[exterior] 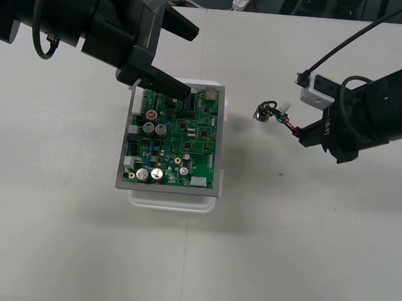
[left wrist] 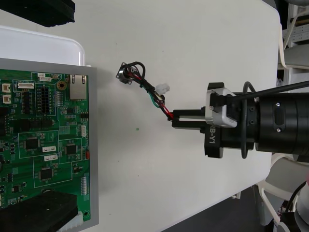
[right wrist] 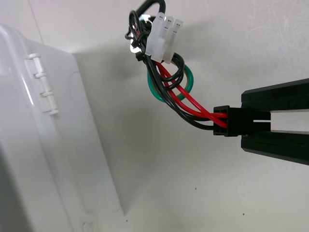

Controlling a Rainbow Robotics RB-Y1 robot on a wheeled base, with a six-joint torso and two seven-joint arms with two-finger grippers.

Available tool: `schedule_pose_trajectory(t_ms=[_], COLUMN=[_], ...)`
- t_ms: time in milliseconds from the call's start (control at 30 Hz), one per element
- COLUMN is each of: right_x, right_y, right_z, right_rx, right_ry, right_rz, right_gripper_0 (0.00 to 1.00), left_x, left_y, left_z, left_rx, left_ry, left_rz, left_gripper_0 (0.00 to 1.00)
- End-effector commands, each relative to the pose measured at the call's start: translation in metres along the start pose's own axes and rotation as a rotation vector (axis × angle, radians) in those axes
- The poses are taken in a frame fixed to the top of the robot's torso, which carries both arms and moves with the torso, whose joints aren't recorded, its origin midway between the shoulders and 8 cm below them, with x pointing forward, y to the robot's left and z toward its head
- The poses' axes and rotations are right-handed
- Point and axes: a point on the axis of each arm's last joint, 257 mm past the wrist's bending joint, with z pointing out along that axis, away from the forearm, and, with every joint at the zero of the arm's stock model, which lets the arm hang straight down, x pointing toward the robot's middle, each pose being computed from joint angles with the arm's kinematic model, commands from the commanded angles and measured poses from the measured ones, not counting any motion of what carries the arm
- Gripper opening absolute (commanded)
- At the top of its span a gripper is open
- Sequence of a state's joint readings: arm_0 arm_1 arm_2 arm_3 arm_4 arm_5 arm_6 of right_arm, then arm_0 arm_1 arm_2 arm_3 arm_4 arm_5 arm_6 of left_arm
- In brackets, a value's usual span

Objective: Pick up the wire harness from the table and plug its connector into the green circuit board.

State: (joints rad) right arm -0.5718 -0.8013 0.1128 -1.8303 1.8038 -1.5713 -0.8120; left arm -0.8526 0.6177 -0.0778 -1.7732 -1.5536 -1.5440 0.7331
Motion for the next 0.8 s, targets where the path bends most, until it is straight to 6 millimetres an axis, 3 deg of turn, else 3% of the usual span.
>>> schedule_pose_trajectory(t_ms=[33,300,433,567,800], right_x=[0.004,0.000,-0.014,-0.022,-0.053], right_y=[-0.005,0.008,0.010,0.026,0.057], right_z=[-0.030,-0.045,-0.059,-0.066,-0.086], right_rx=[0.021,-0.026,-0.039,-0.104,-0.265], right_ry=[-0.015,-0.079,-0.148,-0.203,-0.312], right_rz=[-0.020,0.024,0.051,0.128,0.282], right_gripper_0=[0.00,0.00,0.00,0.00,0.00], left_x=[-0.023,-0.023,-0.023,-0.023,-0.023], left_y=[-0.005,-0.005,-0.005,-0.005,-0.005], left_z=[0.001,0.001,0.001,0.001,0.001], left_rx=[0.017,0.017,0.017,0.017,0.017], left_ry=[0.006,0.006,0.006,0.006,0.006], left_rz=[0.044,0.044,0.044,0.044,0.044], left_gripper_0=[1.00,1.00,1.00,1.00,1.00])
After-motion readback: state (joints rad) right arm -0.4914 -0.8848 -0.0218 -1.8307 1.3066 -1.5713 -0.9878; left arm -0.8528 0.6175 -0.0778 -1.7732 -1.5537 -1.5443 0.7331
